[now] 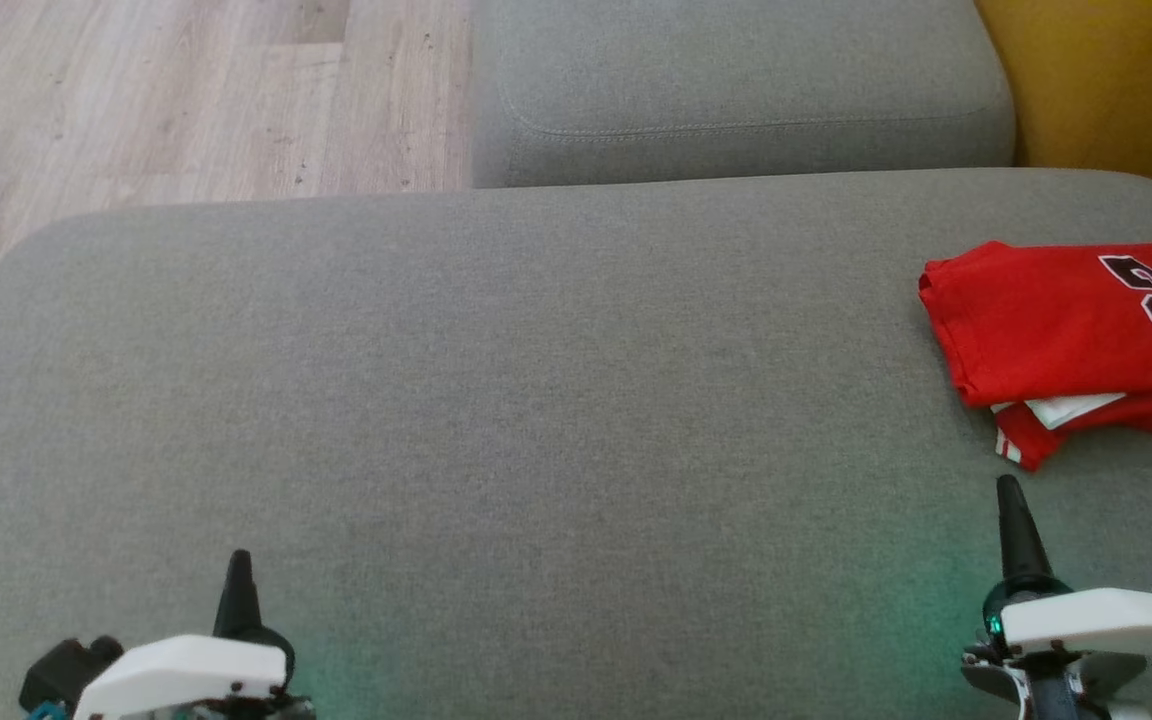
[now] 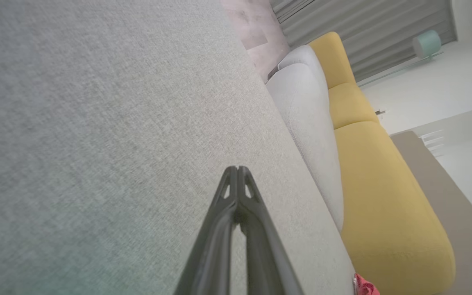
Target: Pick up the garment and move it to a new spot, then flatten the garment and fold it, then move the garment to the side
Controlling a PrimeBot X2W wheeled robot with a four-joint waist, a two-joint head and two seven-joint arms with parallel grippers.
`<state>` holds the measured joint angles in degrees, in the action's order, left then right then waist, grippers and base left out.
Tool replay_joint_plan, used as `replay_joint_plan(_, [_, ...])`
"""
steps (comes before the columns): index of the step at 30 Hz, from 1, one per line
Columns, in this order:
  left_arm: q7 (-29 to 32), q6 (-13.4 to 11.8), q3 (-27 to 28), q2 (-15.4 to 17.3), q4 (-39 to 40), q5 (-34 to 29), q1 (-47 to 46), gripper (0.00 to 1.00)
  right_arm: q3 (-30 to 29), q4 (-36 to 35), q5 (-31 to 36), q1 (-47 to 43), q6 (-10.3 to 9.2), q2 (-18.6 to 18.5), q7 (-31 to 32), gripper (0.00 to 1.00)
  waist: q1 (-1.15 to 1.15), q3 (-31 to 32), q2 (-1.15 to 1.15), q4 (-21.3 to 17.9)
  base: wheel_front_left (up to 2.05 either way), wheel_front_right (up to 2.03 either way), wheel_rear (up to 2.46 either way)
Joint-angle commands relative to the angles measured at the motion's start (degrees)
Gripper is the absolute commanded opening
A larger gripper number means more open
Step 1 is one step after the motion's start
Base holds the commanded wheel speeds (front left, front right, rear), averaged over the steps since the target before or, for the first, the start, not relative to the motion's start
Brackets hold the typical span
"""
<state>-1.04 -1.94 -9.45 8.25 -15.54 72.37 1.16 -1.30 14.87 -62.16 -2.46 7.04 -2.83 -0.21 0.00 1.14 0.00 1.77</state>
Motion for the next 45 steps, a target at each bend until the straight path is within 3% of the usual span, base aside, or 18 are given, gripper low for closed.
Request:
replay_joint_plan(1, [0.1, 0.5, 2.0, 0.1, 1.7, 0.7, -3.1, 0.0, 0.3, -1.7, -1.2, 3.1, 0.29, -1.3, 0.3, 0.0, 0.0, 0.0, 0.0, 0.0, 0.0, 0.0, 0.0])
replay_joint_plan(45, [6.9, 9.0, 15.0, -4.8, 1.5, 19.2, -7.1, 0.0, -3.3, -1.0, -30.0, 8.2, 0.44, -1.3, 5.1, 0.0, 0.0, -1.3, 0.0, -1.7, 0.0, 0.0, 0.0])
